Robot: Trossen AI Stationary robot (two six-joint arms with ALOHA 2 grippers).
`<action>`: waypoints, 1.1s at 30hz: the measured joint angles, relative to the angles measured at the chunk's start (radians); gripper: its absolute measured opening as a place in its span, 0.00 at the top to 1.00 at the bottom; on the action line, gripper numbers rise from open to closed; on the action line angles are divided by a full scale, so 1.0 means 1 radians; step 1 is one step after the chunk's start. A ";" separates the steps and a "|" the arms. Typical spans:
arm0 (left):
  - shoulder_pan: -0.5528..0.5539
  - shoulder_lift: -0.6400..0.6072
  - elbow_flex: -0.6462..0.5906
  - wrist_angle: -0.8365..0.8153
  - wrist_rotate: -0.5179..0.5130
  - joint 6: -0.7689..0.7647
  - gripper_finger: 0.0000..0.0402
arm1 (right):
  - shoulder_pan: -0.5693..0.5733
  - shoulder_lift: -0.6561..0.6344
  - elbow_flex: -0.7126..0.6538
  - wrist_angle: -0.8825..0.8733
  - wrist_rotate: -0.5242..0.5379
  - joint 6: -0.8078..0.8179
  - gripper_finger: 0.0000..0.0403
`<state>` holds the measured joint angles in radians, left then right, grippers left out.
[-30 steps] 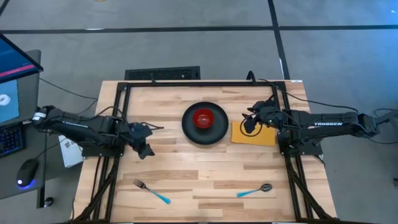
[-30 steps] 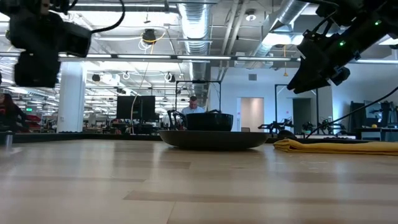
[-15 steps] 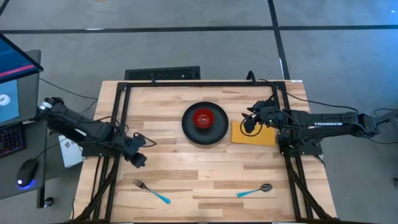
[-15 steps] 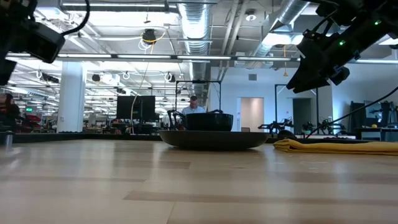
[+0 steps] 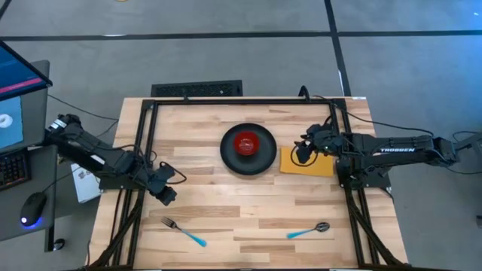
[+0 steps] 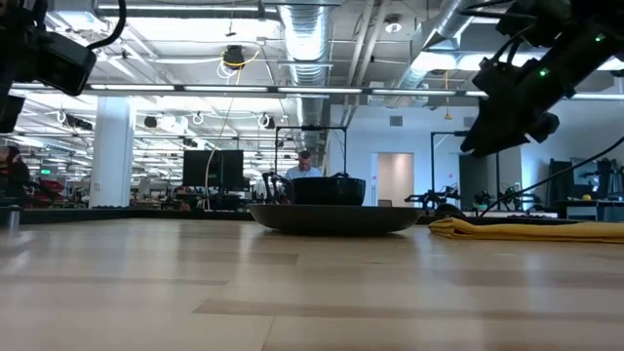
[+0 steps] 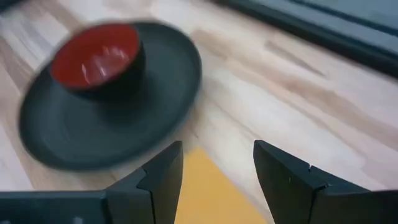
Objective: Set table place
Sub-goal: Put the blue fork beside the black plate
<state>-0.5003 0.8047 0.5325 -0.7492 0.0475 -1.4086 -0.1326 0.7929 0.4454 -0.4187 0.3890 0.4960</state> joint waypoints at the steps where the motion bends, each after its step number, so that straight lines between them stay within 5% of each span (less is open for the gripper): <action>1: 0.000 0.000 0.000 -0.001 0.000 0.000 0.68 | 0.004 0.000 0.000 -0.013 -0.002 0.016 0.45; 10: 0.000 0.000 0.000 0.004 -0.053 0.097 0.68 | 0.048 0.000 0.000 -0.071 -0.062 0.143 0.45; 20: -0.007 0.000 0.000 0.052 0.086 0.065 0.68 | 0.090 0.000 0.000 -0.060 -0.074 0.159 0.45; 27: -0.087 0.000 0.000 0.068 -0.051 0.097 0.68 | 0.091 0.000 0.000 -0.060 -0.071 0.159 0.45; 33: -0.116 0.000 0.000 0.052 -0.039 -0.014 0.68 | 0.091 0.000 0.000 -0.060 -0.071 0.159 0.45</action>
<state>-0.6160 0.8051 0.5327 -0.6968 0.0088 -1.4228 -0.0414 0.7929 0.4454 -0.4786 0.3180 0.6552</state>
